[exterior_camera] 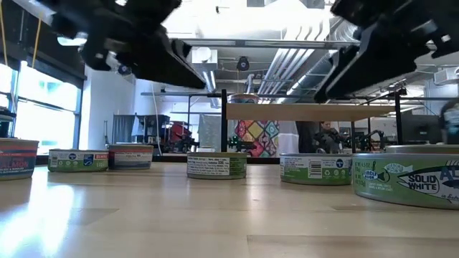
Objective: Stack canned seafood by type on shelf
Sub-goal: Put the white green tuna can on the shelf
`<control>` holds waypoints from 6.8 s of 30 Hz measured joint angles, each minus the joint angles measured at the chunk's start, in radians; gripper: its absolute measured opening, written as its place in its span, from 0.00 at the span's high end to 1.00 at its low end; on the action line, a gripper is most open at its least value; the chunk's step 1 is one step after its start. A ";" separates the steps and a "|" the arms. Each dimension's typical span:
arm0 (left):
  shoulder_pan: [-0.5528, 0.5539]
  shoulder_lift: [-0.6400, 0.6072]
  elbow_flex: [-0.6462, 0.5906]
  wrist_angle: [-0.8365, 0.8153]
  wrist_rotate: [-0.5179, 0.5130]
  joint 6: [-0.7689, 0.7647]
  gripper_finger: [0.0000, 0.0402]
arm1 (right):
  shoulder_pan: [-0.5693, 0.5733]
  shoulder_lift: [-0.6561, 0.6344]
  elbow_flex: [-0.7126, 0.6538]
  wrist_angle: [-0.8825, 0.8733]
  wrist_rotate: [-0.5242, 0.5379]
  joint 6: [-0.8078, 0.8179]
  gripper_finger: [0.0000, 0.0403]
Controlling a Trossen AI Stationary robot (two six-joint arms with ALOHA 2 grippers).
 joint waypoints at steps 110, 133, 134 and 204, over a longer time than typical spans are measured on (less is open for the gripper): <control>-0.063 0.225 0.234 -0.168 -0.215 -0.055 1.00 | 0.005 0.271 0.166 0.036 0.175 -0.157 1.00; 0.002 0.544 0.226 0.349 -0.201 0.545 0.41 | 0.002 0.268 0.167 0.026 0.161 -0.116 1.00; 0.004 0.556 0.239 0.356 -0.211 0.547 0.41 | 0.002 0.268 0.167 0.028 0.161 -0.116 1.00; -0.184 0.216 0.197 -0.290 -0.795 -0.174 0.54 | -0.406 0.205 0.645 -0.982 0.492 -0.251 0.71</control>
